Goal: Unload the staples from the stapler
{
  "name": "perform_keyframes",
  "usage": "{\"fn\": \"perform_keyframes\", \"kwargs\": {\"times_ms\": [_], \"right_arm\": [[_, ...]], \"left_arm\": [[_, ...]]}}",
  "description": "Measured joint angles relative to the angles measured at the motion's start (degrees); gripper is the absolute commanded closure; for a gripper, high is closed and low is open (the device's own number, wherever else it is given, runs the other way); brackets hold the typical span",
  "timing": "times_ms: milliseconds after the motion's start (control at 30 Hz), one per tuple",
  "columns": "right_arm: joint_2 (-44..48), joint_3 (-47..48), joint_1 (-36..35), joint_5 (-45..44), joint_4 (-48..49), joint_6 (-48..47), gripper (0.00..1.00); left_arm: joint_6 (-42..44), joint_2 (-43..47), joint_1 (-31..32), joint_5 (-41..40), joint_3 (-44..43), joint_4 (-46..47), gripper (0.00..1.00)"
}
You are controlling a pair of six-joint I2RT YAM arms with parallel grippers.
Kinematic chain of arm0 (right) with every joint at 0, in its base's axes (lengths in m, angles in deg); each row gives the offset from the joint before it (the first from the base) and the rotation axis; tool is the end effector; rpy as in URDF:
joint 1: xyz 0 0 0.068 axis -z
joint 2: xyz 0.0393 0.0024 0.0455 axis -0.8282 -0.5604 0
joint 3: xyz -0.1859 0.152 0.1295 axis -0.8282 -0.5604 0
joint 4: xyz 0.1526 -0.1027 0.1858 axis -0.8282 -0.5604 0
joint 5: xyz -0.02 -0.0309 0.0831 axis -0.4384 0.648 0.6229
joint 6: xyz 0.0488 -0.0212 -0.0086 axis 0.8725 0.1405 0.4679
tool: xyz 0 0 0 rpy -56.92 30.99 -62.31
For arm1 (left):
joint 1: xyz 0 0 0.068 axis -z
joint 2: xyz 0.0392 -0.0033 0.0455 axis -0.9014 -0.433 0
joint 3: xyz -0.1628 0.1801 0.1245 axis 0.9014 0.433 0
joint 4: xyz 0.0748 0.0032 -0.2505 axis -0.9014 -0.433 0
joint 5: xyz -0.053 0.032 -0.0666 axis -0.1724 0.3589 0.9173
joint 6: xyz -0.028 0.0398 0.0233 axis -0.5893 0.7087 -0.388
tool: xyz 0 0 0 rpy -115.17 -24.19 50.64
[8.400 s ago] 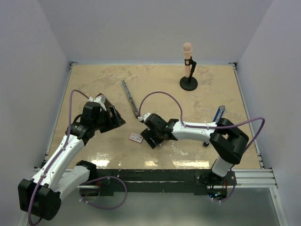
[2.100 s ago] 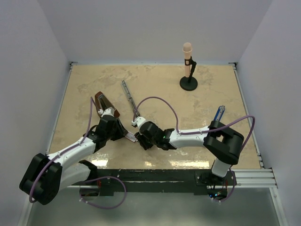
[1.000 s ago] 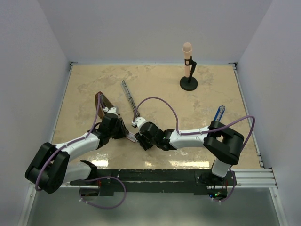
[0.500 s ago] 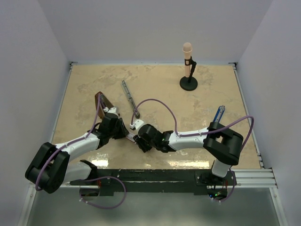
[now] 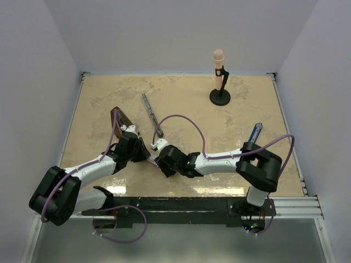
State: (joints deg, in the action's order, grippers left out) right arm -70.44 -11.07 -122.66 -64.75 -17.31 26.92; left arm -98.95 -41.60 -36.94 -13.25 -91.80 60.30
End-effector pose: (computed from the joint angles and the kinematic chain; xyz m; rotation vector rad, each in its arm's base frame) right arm 0.1437 0.3167 0.1523 -0.9185 2.2447 0.4557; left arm 0.1918 -0.0992 0.1445 -0.2903 2.4308 -0.5497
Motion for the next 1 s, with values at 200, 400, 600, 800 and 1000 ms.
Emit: {"fn": "perform_keyframes", "kwargs": {"times_ms": [200,400,600,800,1000], "right_arm": [[0.0,0.1,-0.2,-1.6,-0.6,2.0,0.66],[-0.1,0.2,-0.4,-2.6,-0.9,2.9,0.66],[-0.5,1.2,-0.4,-2.8,-2.0,2.9,0.67],[-1.1,2.1,-0.4,-3.2,-2.6,2.9,0.67],[-1.4,2.2,-0.5,-3.7,-2.5,2.8,0.67]], "left_arm": [[0.0,0.0,0.0,0.0,0.0,0.0,0.68],[0.0,0.0,0.0,0.0,0.0,0.0,0.67],[0.0,0.0,0.0,0.3,0.0,0.0,0.67],[0.0,0.0,0.0,0.9,0.0,0.0,0.68],[0.0,0.0,0.0,1.2,0.0,0.0,0.68]]}}
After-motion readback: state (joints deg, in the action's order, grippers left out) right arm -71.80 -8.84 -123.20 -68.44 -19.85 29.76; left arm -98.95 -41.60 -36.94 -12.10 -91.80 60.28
